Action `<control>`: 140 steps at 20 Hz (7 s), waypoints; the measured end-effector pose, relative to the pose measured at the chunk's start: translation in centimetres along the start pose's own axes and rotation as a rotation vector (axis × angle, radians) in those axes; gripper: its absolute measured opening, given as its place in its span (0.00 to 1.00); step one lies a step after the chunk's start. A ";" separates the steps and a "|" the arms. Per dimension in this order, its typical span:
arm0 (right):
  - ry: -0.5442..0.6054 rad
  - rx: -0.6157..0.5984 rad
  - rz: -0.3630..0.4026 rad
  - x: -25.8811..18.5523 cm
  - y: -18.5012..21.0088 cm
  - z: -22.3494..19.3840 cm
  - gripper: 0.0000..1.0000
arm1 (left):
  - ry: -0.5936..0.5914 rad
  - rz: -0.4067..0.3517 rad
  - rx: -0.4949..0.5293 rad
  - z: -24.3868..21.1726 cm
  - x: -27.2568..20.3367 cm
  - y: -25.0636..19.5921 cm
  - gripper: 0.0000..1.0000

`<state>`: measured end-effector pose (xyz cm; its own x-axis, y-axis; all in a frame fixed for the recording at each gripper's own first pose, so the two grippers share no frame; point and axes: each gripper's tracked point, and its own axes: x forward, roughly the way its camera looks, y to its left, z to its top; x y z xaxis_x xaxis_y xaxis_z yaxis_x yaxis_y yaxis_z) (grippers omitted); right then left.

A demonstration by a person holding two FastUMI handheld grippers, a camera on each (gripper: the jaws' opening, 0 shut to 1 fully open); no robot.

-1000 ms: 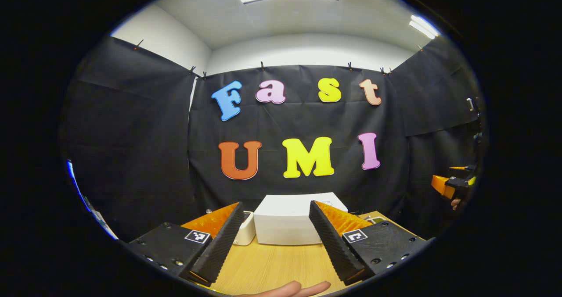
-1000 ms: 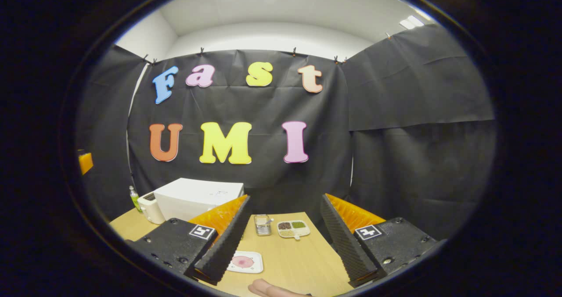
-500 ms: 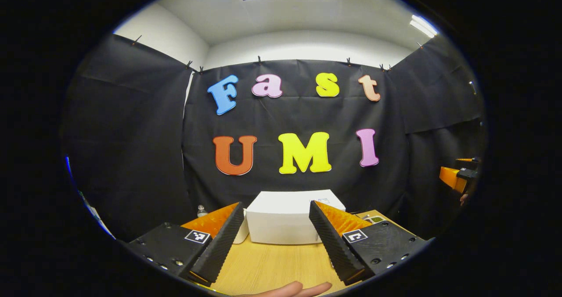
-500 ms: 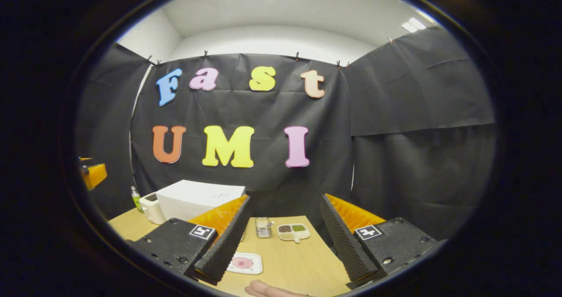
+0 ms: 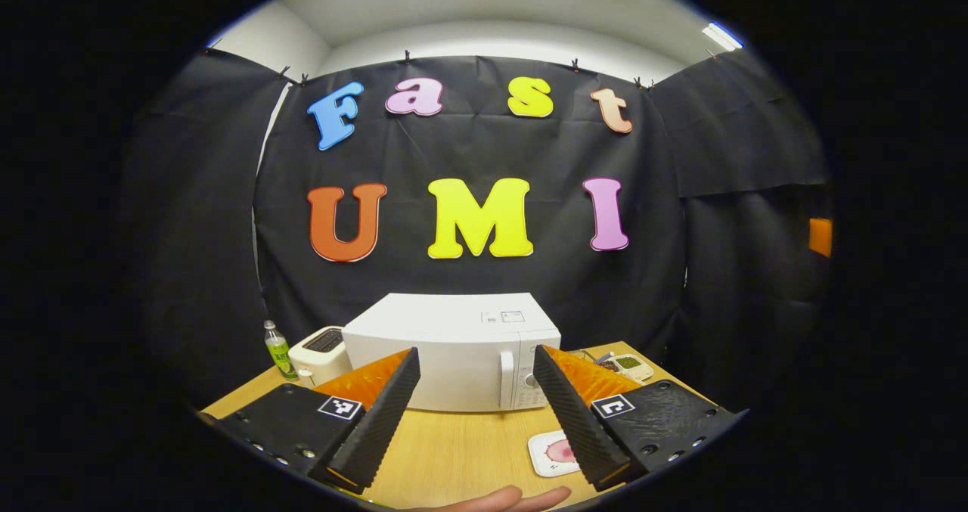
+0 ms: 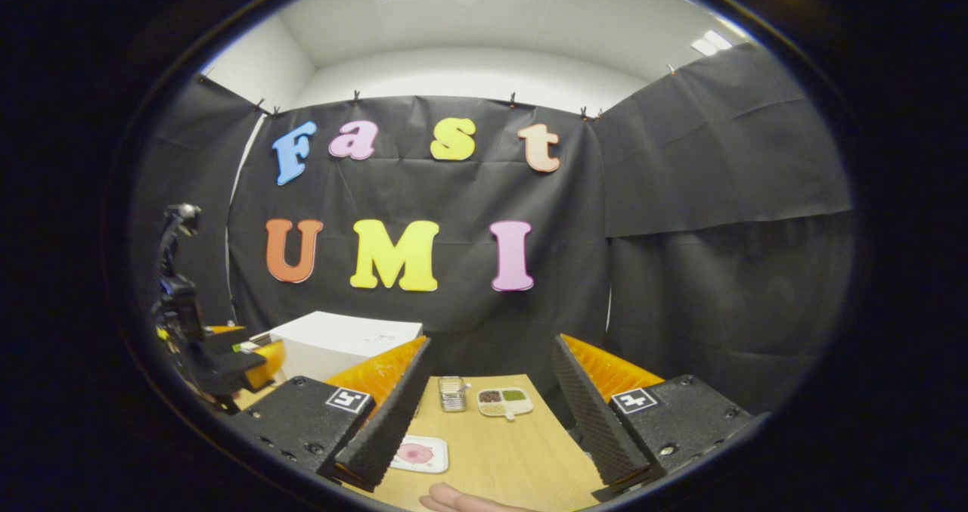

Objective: Open the microwave oven with the left hand, put the food in, and close the microwave oven.

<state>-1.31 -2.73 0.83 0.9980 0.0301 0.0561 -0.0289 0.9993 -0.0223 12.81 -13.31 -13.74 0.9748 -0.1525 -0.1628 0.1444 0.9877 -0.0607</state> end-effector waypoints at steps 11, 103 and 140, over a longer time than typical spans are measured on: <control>0.006 0.031 -0.023 2.1 -4.3 -3.1 1.00 | 0.111 0.008 -0.001 -13.6 13.0 -2.8 0.95; 1.255 0.179 0.442 14.9 10.0 -41.8 0.74 | -0.110 0.260 -0.075 0.4 -17.9 19.8 0.93; 1.343 0.765 0.488 12.4 14.8 -41.5 0.04 | -0.144 0.150 -0.068 0.1 -19.4 16.9 0.93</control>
<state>12.94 11.58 -40.28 0.2014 0.7023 -0.6828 0.0489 0.6890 0.7231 -3.63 6.31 -11.53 0.9994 0.0070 -0.0331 -0.0107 0.9935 -0.1131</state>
